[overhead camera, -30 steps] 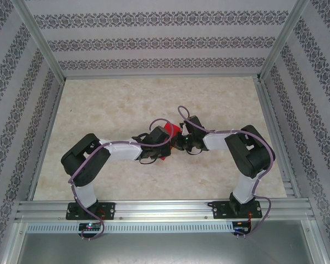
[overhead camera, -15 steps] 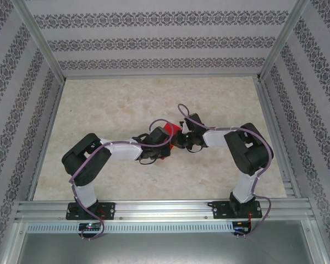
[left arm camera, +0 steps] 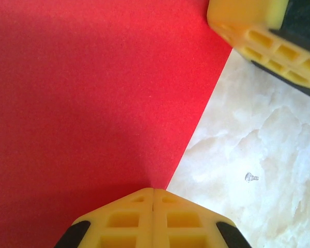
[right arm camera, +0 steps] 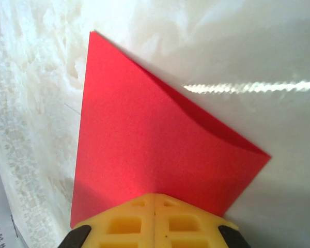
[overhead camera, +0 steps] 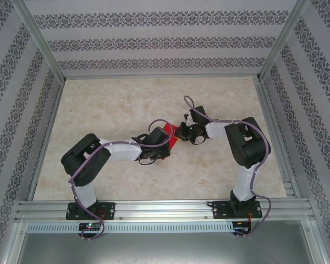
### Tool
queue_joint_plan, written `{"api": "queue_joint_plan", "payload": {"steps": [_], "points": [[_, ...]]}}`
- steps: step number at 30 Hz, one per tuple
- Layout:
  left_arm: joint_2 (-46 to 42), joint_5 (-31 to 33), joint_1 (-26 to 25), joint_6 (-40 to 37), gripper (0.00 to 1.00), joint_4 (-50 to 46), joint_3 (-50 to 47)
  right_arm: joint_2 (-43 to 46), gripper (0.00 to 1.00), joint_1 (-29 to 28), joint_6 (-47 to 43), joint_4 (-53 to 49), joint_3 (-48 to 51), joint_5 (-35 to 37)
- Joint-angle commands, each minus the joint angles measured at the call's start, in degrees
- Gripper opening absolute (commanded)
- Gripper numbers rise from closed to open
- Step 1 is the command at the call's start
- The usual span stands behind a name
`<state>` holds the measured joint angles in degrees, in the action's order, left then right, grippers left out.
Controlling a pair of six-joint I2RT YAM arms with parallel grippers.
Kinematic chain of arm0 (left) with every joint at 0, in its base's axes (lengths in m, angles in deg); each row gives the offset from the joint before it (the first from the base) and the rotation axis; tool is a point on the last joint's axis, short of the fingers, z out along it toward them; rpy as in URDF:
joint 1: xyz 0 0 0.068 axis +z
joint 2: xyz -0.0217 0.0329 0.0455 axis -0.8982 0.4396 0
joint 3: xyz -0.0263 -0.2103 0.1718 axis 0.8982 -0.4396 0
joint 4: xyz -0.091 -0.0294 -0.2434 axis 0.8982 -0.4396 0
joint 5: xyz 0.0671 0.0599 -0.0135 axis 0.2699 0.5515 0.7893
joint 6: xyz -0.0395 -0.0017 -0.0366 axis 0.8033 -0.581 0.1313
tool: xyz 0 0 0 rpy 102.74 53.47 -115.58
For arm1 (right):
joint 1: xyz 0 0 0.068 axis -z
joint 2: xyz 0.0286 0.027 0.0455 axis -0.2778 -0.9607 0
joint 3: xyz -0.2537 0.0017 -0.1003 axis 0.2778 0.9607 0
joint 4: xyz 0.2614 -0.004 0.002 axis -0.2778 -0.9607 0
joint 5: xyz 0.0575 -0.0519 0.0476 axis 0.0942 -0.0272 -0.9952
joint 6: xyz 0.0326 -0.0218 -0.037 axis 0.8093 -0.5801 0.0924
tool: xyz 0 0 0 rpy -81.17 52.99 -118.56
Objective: Fold a paper plane with a square sheet of paper (pick it up from the middle)
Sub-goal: First fold in half a square sheet of paper at the center of the table.
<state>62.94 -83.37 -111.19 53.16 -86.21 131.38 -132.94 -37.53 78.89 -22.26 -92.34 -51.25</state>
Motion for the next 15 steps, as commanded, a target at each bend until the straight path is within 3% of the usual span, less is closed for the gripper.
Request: {"api": "queue_joint_plan", "payload": {"steps": [1, 15], "points": [[0.60, -3.51, -0.46, 1.00, 0.00, -8.78, -3.48, -3.84, 0.00, 3.63, -1.93, -0.05, -2.40, 11.08], [1.12, -4.04, -0.46, 0.84, 0.00, -8.10, -3.30, -2.32, 0.00, 6.39, -3.66, -3.19, -9.67, 10.06]]}}
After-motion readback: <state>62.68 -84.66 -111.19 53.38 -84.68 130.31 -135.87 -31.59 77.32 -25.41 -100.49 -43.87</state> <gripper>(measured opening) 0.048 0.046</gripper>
